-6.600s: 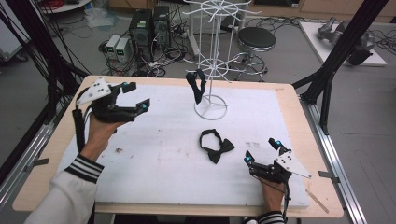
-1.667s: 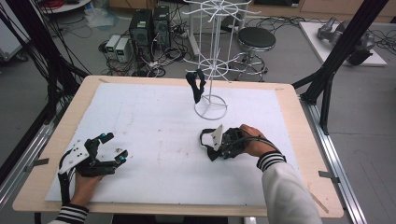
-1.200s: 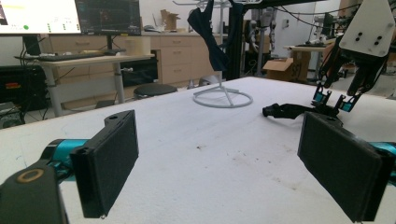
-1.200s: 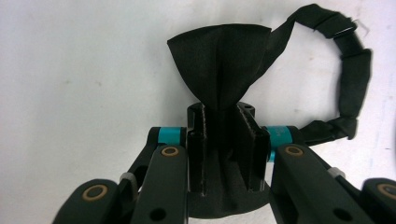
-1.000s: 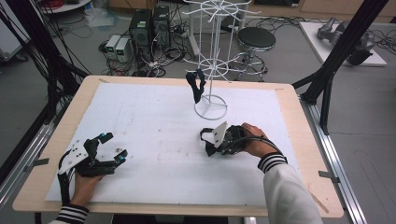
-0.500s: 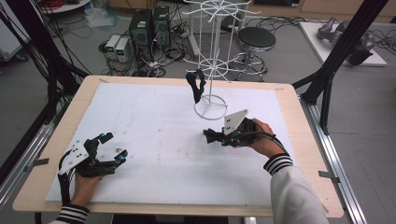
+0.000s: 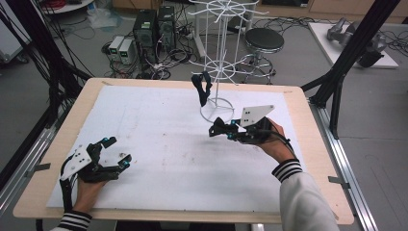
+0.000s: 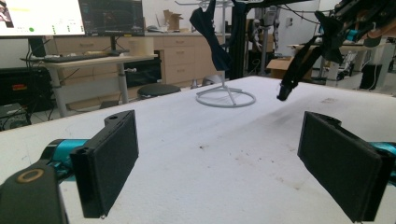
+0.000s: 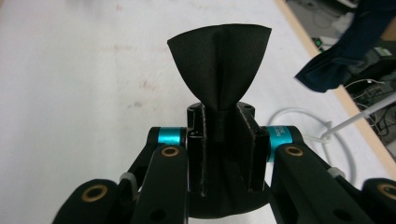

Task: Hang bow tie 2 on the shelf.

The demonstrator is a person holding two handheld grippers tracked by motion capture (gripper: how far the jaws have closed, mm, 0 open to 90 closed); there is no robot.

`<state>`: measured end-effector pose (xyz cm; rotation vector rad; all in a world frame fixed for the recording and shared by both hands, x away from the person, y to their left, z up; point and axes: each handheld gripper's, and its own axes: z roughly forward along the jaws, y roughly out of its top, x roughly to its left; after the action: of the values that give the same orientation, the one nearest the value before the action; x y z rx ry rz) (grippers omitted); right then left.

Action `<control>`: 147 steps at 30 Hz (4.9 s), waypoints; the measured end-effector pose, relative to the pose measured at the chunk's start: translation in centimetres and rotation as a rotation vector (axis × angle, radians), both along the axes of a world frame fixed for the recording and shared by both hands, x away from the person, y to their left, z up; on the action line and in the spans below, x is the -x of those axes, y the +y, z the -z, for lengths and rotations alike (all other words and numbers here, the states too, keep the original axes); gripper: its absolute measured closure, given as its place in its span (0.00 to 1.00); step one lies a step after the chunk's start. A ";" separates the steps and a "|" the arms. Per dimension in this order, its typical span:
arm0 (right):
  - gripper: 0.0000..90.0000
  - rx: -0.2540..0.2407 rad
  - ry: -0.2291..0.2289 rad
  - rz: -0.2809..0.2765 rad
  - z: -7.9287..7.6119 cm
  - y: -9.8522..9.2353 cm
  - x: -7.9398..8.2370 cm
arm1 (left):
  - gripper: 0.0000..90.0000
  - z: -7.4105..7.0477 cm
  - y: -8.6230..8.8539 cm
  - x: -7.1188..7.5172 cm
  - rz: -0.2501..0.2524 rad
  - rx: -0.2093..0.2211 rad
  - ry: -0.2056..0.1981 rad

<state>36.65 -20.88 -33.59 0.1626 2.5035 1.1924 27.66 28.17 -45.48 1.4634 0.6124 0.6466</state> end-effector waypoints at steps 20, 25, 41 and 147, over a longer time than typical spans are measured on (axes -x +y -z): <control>0.85 -0.185 -0.047 0.105 -1.4 -1.2 -0.1 | 0.14 0.0 0.0 0.0 -0.005 -0.002 0.000; 0.85 -0.214 -0.071 0.126 -1.9 -1.9 0.0 | 0.14 0.0 0.0 0.0 -0.007 -0.003 0.000; 0.85 -0.327 -0.129 0.218 -3.9 -3.4 -0.2 | 0.14 0.0 0.0 0.0 -0.007 -0.005 -0.001; 0.11 -0.605 -0.198 0.630 -0.9 -7.3 6.0 | 0.14 0.0 0.1 0.1 -0.029 0.012 -0.004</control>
<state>30.69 -28.14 -32.64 0.8619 1.6514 1.5217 27.55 28.27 -45.52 1.4444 0.6341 0.6675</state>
